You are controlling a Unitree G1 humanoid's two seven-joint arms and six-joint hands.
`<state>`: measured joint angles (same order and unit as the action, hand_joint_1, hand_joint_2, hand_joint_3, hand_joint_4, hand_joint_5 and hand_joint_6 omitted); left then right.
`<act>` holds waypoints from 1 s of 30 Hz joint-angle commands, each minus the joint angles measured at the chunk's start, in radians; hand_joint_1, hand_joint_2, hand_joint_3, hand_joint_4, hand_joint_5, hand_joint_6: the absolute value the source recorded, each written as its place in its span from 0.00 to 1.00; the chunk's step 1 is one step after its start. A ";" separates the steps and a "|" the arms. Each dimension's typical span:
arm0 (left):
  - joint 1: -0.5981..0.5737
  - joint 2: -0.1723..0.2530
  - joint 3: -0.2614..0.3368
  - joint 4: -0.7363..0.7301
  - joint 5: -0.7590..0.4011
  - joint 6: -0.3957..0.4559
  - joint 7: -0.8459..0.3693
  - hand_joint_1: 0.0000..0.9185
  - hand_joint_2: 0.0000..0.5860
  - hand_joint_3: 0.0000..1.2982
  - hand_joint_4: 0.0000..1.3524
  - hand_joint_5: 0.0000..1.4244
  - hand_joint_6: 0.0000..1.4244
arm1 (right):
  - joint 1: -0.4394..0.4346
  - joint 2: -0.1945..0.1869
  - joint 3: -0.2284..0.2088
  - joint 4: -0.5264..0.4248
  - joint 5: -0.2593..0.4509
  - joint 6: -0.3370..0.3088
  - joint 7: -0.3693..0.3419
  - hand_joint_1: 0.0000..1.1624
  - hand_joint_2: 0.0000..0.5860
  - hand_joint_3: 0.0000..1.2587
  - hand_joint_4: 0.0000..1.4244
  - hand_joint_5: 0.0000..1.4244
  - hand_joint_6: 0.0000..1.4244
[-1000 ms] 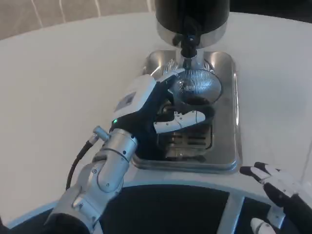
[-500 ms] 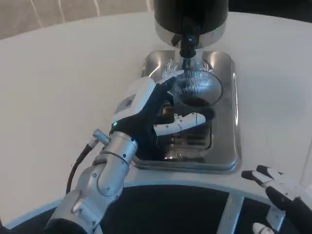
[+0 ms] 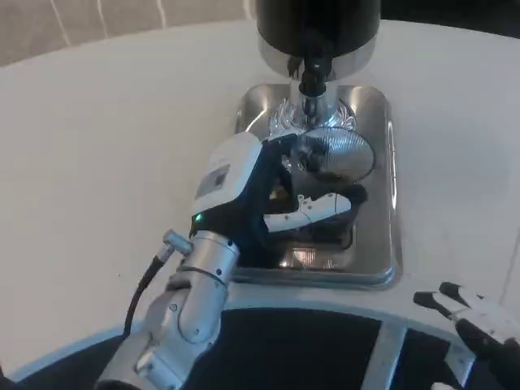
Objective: Grasp the cup under the faucet to collect the drink, then remove the cup.
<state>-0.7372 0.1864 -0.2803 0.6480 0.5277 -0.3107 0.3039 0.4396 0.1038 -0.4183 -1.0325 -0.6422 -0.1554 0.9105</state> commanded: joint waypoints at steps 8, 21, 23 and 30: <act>0.083 -0.023 0.039 -0.052 -0.002 -0.004 0.111 0.57 0.25 0.72 0.73 0.87 0.35 | 0.004 0.061 -0.013 -0.015 0.029 -0.024 -0.022 0.25 0.97 0.09 0.00 0.00 0.04; 0.153 0.059 0.092 -0.150 -0.033 -0.080 0.077 0.59 0.20 0.74 0.84 0.96 0.41 | -0.052 0.036 0.007 -0.015 0.005 0.026 -0.014 0.26 0.94 0.09 0.00 0.00 0.04; 0.172 0.088 0.104 -0.167 -0.045 -0.113 0.060 0.59 0.19 0.74 0.84 0.96 0.41 | -0.069 0.030 0.011 -0.015 -0.001 0.038 -0.012 0.26 0.93 0.09 0.00 0.00 0.04; 0.233 0.166 0.158 -0.198 -0.101 -0.205 -0.004 0.60 0.18 0.74 0.84 0.96 0.42 | -0.142 0.012 0.038 -0.015 -0.048 0.084 0.001 0.25 0.91 0.08 0.00 0.00 0.04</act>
<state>-0.5283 0.3238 -0.1489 0.4837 0.4615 -0.4566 0.3165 0.3293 0.0692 -0.3838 -1.0326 -0.6784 -0.0852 0.8991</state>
